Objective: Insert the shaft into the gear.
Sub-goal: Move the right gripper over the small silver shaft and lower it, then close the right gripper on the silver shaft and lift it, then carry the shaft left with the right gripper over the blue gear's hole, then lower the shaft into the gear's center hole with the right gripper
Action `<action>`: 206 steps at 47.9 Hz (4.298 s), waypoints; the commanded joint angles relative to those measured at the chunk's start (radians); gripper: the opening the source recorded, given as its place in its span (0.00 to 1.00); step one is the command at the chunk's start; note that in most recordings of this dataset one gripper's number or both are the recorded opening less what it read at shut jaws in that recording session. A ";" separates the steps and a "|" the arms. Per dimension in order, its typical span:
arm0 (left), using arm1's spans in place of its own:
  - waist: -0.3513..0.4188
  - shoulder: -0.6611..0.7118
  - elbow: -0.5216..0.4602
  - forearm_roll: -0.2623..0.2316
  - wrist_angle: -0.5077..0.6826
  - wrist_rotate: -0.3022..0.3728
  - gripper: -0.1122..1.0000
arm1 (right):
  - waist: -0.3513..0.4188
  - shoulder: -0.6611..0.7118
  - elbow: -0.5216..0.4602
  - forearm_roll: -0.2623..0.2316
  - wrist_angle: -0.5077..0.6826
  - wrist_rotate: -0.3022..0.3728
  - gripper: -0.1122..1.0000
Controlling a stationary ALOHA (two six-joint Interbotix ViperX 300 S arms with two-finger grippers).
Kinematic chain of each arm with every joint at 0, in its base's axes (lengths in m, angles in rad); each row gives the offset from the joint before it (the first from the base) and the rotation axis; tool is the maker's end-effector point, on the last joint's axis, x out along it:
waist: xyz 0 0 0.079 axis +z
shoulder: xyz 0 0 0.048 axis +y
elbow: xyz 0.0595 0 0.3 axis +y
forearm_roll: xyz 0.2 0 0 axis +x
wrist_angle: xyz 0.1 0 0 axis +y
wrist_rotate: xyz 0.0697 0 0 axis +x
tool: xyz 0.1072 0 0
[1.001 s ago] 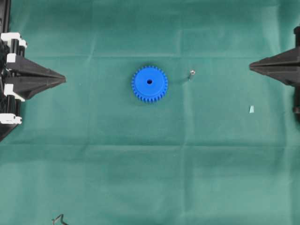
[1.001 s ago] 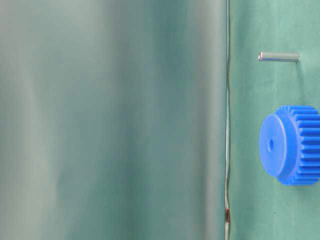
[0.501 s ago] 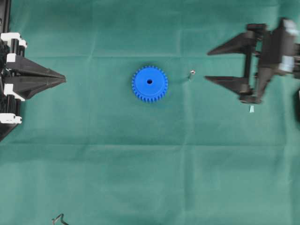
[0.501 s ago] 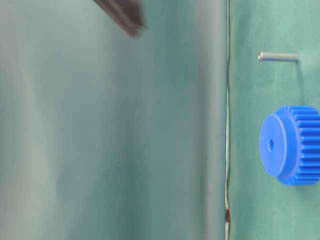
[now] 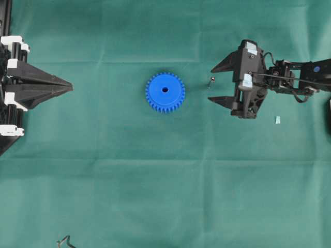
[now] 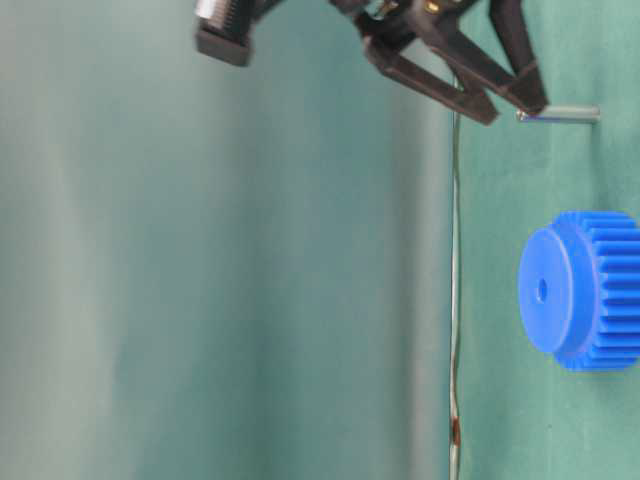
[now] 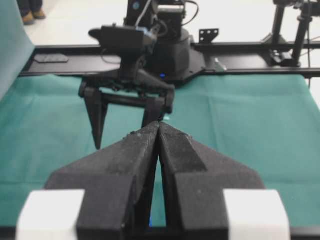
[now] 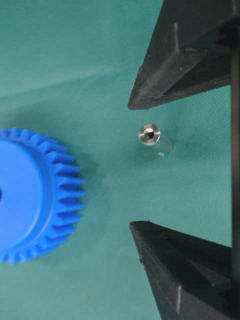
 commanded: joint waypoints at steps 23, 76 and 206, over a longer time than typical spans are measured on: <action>-0.002 0.006 -0.026 0.003 -0.003 0.003 0.10 | -0.012 0.015 -0.002 0.005 -0.031 0.000 0.63; -0.002 0.000 -0.028 0.003 -0.003 0.002 0.10 | -0.032 -0.198 -0.084 -0.012 0.244 -0.009 0.25; 0.009 -0.002 -0.028 0.003 0.014 0.005 0.10 | 0.049 0.198 -0.436 -0.011 0.305 -0.003 0.25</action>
